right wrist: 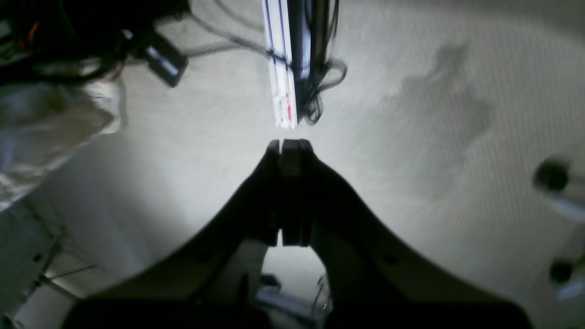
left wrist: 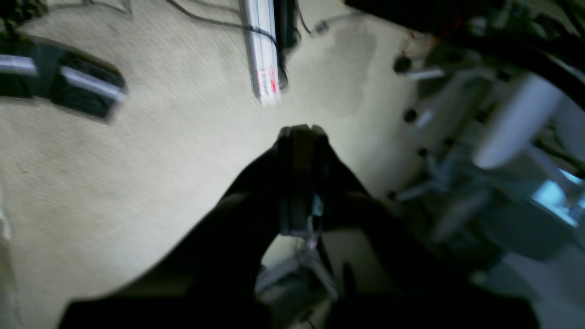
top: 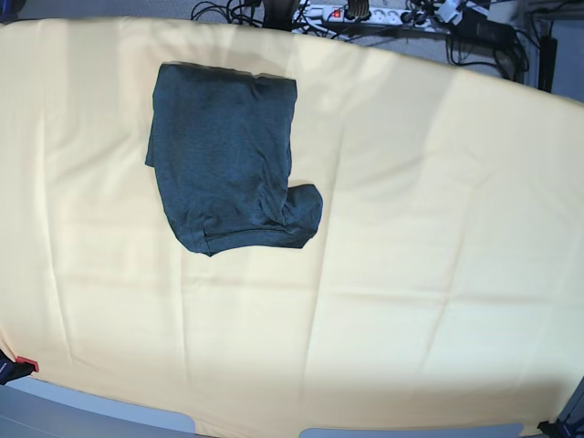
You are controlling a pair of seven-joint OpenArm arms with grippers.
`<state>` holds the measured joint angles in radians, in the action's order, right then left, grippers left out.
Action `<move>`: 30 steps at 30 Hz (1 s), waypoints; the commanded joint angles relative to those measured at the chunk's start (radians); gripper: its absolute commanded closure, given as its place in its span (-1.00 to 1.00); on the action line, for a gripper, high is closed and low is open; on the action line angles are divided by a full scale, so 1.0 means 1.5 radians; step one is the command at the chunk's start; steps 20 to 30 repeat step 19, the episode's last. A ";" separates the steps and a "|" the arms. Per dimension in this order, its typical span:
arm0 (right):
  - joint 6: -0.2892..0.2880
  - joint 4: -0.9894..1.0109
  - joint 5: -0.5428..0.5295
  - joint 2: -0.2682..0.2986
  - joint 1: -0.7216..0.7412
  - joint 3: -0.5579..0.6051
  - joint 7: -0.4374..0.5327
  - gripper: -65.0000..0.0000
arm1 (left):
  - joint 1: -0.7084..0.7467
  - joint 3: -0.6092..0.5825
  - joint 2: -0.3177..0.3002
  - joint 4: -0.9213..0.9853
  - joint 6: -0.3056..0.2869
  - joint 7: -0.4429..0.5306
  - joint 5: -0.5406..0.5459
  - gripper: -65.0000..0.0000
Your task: Fold the T-shirt properly
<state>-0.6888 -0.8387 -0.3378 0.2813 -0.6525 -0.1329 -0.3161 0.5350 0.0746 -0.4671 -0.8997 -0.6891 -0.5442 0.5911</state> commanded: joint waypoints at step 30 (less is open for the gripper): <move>0.257 0.045 0.166 -0.090 0.125 0.115 0.077 1.00 | -0.157 -0.220 0.177 0.169 0.261 0.271 -0.184 1.00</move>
